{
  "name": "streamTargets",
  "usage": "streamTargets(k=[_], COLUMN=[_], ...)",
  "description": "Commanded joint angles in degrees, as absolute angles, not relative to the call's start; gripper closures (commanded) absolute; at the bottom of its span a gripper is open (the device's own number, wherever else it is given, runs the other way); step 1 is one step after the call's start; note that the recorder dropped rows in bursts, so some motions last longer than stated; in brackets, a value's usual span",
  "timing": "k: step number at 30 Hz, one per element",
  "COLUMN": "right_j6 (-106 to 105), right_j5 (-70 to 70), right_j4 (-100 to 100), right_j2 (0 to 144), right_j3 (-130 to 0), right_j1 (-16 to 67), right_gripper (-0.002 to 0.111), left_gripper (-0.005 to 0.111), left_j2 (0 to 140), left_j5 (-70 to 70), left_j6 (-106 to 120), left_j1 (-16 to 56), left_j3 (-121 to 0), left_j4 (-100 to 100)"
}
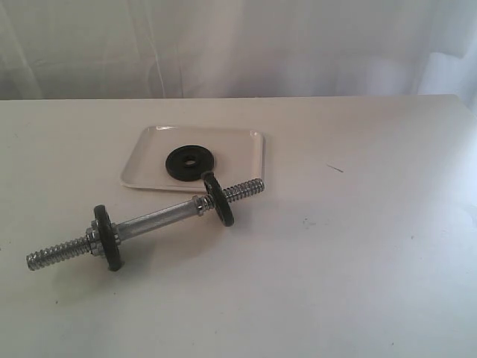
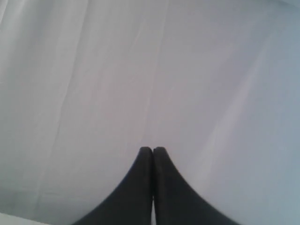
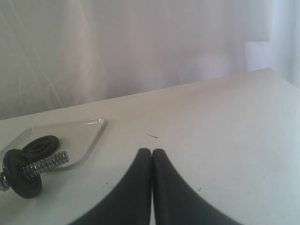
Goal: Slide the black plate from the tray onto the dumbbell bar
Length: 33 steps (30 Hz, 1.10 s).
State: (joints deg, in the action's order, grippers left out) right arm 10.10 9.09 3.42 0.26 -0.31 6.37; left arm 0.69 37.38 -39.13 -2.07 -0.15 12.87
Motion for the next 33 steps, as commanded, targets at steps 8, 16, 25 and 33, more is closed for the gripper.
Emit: streamTargets(k=[8,16,25,33], right_j6=[9.88,9.88,9.88,9.88], right_j5=[8.99,8.99,8.99,8.99], right_j4=[2.93,2.93,3.04,3.04], right_j2=[0.0,0.0,0.0,0.0], right_j3=[0.0,0.0,0.0,0.0], right_j1=[6.28,6.28,6.28,6.28], right_gripper=[0.108,0.108,0.108,0.108], left_gripper=[0.107,0.107,0.107,0.107], left_j2=[15.24,42.56,64.64,77.49], left_j5=[39.32,21.5,2.49,-8.19], left_j6=[-29.01,-29.58,-42.29,-27.05], left_j1=[-2.06,-2.06,2.36,13.41], left_j3=[-19.17,-37.48,-51.73,-59.52], left_j4=[7.02,22.46,43.52,44.15])
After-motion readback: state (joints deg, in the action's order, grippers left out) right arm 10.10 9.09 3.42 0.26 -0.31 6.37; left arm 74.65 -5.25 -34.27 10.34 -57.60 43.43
